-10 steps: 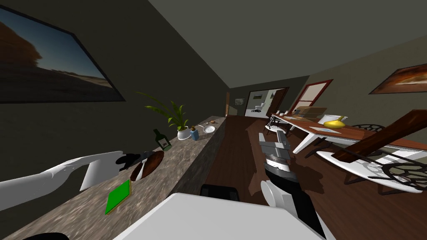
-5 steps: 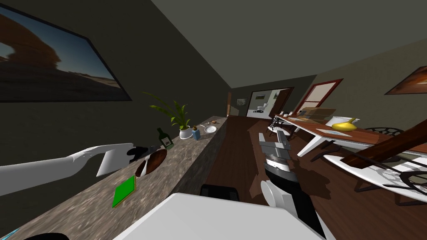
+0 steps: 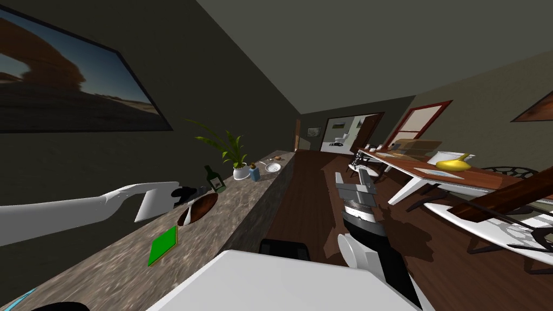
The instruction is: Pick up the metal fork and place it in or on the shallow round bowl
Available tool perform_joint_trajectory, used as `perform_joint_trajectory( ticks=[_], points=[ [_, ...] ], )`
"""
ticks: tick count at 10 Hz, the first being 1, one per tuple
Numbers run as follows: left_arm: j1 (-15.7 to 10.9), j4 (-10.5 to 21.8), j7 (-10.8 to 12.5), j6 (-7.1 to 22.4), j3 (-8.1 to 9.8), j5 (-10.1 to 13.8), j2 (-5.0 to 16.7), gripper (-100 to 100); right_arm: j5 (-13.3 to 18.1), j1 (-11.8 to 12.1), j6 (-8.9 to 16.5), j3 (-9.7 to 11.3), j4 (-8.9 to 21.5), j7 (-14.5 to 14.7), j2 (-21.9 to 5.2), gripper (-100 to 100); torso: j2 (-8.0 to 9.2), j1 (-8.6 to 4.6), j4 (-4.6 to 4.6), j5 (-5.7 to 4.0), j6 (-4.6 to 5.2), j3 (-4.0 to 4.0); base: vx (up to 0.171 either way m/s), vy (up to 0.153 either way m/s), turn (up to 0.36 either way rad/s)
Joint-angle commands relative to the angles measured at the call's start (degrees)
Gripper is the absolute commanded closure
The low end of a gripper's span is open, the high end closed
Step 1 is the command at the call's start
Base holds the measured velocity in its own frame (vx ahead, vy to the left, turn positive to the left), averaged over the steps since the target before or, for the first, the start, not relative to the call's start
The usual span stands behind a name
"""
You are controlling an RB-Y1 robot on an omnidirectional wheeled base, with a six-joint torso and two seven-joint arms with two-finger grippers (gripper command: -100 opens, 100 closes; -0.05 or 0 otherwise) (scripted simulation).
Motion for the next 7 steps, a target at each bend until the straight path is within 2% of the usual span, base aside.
perform_joint_trajectory(
  ticks=[1,2,7],
  points=[
    [0.0,0.0,0.0,0.0,0.0,0.0,0.0,-100,0.0,0.0,0.0,0.0,0.0,0.0,0.0,0,0.0,0.0,0.0,0.0,0.0,0.0,0.0,0.0,0.0],
    [0.0,0.0,0.1,0.0,-0.03,0.0,0.0,0,0.0,0.0,0.0,0.0,0.0,0.0,0.0,0,0.02,0.02,0.01,0.01,0.0,0.01,0.0,0.0,0.0],
    [0.0,0.0,0.1,0.0,-0.03,0.0,0.0,0,0.0,0.0,0.0,0.0,0.0,0.0,0.0,0,0.03,0.03,0.01,0.01,0.0,0.02,0.0,0.0,0.0]
  ],
)
